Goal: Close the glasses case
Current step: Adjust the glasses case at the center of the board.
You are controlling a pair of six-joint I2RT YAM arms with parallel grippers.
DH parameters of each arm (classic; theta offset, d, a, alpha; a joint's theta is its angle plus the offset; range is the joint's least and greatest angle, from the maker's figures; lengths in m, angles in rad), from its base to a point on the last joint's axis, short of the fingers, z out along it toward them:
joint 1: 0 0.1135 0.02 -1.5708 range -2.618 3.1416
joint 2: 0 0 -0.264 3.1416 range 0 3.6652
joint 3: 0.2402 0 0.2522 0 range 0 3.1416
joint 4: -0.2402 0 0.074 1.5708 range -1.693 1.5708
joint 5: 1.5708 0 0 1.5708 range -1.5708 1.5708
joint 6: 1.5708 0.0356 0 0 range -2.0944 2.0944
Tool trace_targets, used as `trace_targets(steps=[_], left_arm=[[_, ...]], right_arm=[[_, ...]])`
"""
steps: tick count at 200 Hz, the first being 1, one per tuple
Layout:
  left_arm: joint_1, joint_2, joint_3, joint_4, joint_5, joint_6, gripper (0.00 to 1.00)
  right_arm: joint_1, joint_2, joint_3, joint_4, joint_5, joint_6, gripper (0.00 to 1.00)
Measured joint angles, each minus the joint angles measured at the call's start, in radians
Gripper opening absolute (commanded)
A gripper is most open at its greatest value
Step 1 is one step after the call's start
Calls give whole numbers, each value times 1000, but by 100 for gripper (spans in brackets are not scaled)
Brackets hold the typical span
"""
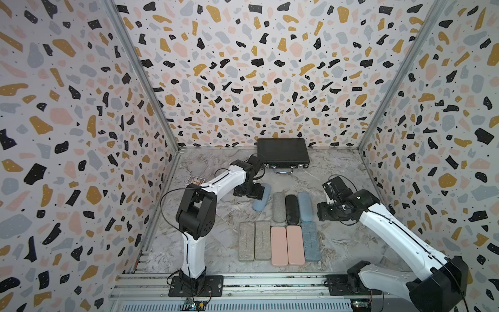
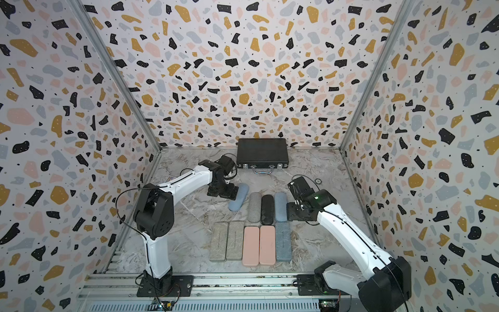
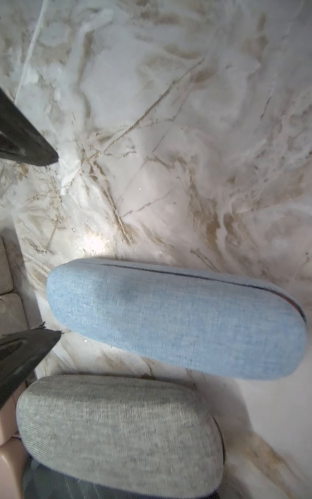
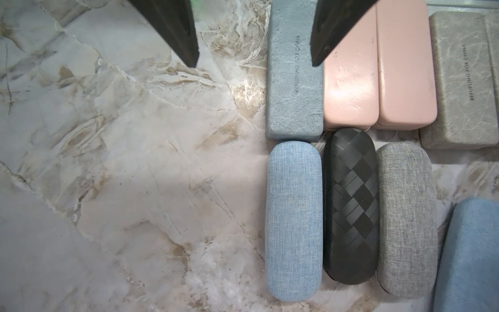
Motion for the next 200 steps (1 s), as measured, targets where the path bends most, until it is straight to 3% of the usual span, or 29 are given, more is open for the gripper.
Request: trace_targets(steps=[107,200], left_arm=[[-15,55,3,-3,-46,10,90],[-22,77,31,37,39,0,91]], right_arm=[[-27,-20,-33,0,-5,-26,69],[-31,-18,-36,0,-6,-25,70]])
